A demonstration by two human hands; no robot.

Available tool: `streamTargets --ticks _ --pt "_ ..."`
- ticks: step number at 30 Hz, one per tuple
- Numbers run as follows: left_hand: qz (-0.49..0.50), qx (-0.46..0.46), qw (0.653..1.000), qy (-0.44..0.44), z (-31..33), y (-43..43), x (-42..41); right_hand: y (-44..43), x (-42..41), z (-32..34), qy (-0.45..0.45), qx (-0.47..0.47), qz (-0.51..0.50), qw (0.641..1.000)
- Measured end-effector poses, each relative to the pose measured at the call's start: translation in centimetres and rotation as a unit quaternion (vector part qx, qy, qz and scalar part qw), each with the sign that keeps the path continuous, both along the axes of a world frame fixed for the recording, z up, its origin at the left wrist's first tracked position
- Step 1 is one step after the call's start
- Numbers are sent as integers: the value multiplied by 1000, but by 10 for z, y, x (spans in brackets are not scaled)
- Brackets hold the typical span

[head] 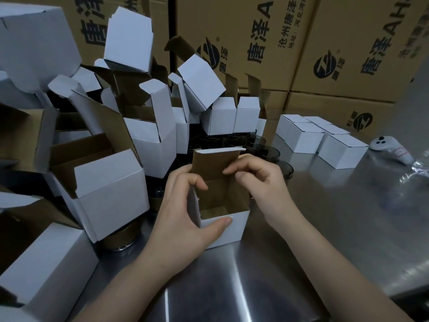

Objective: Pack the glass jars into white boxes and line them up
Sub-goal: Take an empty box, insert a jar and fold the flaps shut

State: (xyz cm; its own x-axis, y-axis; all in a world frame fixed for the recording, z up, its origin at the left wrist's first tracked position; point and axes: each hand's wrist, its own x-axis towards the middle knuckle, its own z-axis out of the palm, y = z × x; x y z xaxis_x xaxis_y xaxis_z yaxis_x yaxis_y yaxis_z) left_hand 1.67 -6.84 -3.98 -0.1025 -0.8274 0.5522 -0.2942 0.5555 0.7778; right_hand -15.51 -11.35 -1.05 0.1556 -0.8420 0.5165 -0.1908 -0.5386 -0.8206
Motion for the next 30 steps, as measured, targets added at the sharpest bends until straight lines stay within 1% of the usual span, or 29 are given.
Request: streamTargets --ticks 4,6,10,12,15,18,20,22,24,26,28,30 --pt "2 20 999 28 1 0 0 -1 -6 1 -39 53 -27 997" --pt "9 28 999 30 0 -1 0 -1 -8 2 -54 79 -23 995" --pt "16 42 998 35 0 -2 1 -3 -11 4 -49 105 -12 993" --pt "5 56 996 63 1 -2 1 -3 -13 4 -40 113 -9 993" --pt "-25 71 987 140 -1 -3 4 -2 -15 6 -18 107 -9 994" --pt "4 80 984 156 -3 -6 5 -4 -19 6 -6 98 -5 995" --pt "31 82 987 137 -4 -7 4 -6 -23 7 -9 86 -47 995" --pt "41 87 988 120 -4 -7 3 -11 -29 7 -21 66 -145 987" --pt "44 90 988 115 -3 -7 4 -17 -39 7 -30 59 -261 963" --pt "49 82 989 111 -1 -6 4 -23 -53 6 -20 83 -336 938" --pt "53 73 990 104 0 -5 3 -28 -65 5 11 132 -360 924" --pt "50 68 992 96 1 -4 2 -32 -73 5 22 186 -344 920"
